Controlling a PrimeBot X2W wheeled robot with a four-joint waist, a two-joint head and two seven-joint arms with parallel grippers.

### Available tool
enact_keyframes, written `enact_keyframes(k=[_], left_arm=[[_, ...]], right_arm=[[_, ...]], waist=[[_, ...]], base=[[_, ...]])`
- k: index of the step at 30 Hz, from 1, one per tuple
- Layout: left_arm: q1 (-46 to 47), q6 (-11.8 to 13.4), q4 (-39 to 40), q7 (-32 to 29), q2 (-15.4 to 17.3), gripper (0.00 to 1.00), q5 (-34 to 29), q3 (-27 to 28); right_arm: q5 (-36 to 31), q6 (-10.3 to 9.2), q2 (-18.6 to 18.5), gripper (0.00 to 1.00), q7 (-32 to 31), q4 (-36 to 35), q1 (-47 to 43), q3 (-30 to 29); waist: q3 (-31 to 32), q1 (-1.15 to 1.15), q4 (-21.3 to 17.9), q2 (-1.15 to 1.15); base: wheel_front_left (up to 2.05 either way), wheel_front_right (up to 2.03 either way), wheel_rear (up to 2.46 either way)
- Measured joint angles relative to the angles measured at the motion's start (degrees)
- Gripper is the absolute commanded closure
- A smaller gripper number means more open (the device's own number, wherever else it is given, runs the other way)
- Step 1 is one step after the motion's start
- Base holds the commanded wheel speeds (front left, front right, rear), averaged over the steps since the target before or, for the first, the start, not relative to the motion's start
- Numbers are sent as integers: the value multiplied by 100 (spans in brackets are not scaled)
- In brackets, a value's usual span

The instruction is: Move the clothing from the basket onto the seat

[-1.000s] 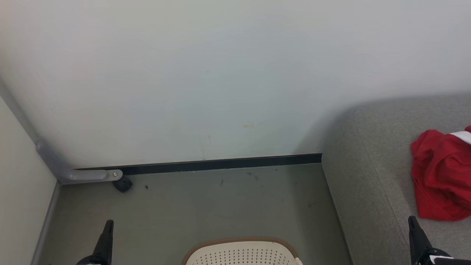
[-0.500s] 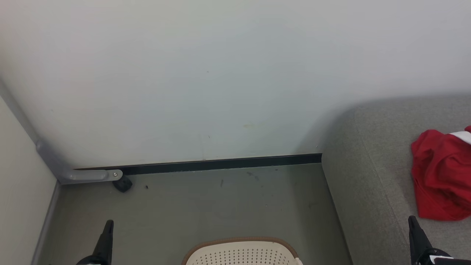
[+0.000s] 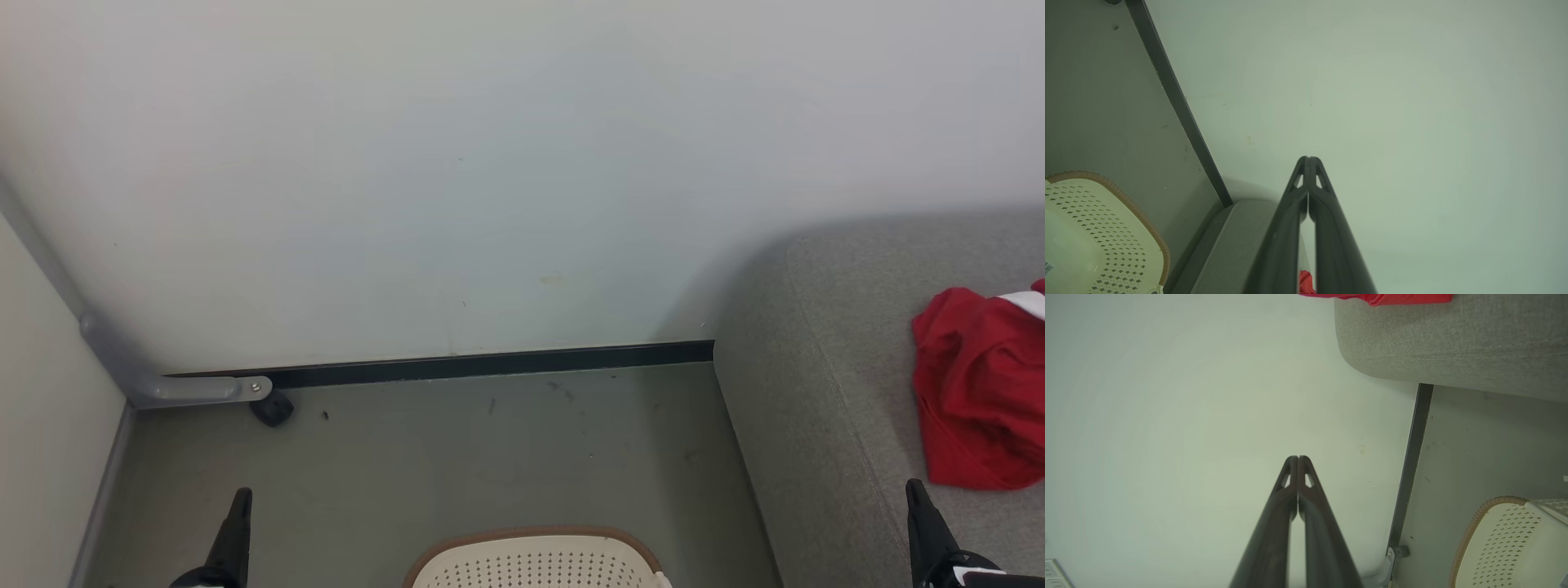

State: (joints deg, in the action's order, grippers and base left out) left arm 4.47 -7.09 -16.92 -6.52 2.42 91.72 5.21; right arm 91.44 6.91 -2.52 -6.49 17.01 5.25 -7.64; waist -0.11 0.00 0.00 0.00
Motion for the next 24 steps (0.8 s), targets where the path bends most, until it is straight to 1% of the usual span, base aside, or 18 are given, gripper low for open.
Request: enact_keyframes(k=[24], left_arm=[[0, 0, 1, 0, 0, 100, 0, 0]], right_arm=[[0, 0, 0, 100, 0, -1, 0, 1]], waist=[[0, 0, 0, 0]], base=[[0, 0, 0]])
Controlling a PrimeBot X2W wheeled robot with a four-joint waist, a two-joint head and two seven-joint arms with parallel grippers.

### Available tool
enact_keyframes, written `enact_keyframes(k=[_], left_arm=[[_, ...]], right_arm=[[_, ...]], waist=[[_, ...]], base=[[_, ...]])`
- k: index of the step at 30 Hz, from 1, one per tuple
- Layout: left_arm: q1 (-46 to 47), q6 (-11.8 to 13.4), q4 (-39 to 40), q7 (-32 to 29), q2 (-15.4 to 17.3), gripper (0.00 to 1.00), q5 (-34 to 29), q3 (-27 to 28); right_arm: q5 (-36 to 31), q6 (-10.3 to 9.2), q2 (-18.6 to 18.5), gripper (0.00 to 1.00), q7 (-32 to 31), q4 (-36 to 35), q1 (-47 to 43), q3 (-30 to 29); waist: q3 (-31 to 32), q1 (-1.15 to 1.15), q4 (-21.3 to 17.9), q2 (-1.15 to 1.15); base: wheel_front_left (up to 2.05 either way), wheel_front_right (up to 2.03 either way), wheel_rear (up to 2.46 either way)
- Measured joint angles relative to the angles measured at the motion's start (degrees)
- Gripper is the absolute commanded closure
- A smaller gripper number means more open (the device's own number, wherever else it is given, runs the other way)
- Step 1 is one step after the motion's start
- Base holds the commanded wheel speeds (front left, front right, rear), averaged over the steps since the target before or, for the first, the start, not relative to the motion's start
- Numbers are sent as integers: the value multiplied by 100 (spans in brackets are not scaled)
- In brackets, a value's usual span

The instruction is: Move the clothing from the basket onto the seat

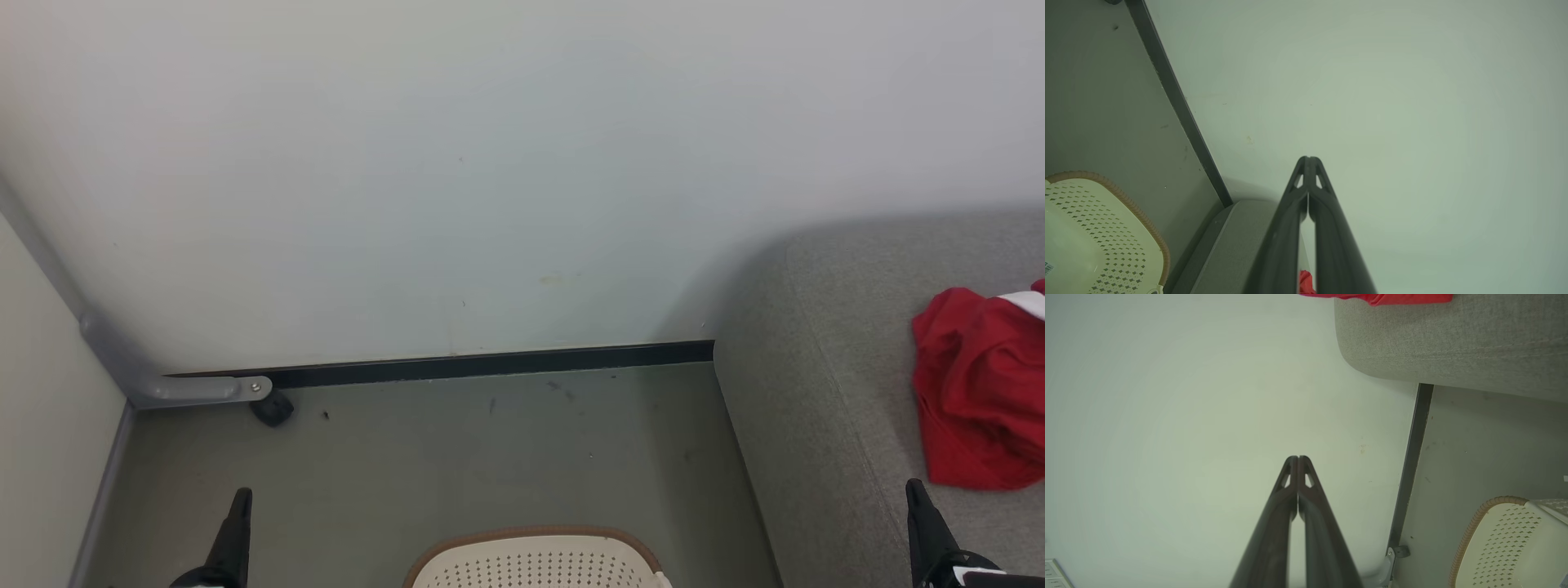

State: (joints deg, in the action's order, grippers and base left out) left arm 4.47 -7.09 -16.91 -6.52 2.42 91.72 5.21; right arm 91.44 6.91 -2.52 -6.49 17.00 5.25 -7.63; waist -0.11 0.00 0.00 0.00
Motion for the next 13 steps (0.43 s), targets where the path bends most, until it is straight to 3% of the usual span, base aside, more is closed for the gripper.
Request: enact_keyframes(k=[13], left_arm=[[0, 0, 1, 0, 0, 100, 0, 0]], right_arm=[[0, 0, 0, 100, 0, 0, 0, 0]], waist=[[0, 0, 0, 0]], base=[[0, 0, 0]])
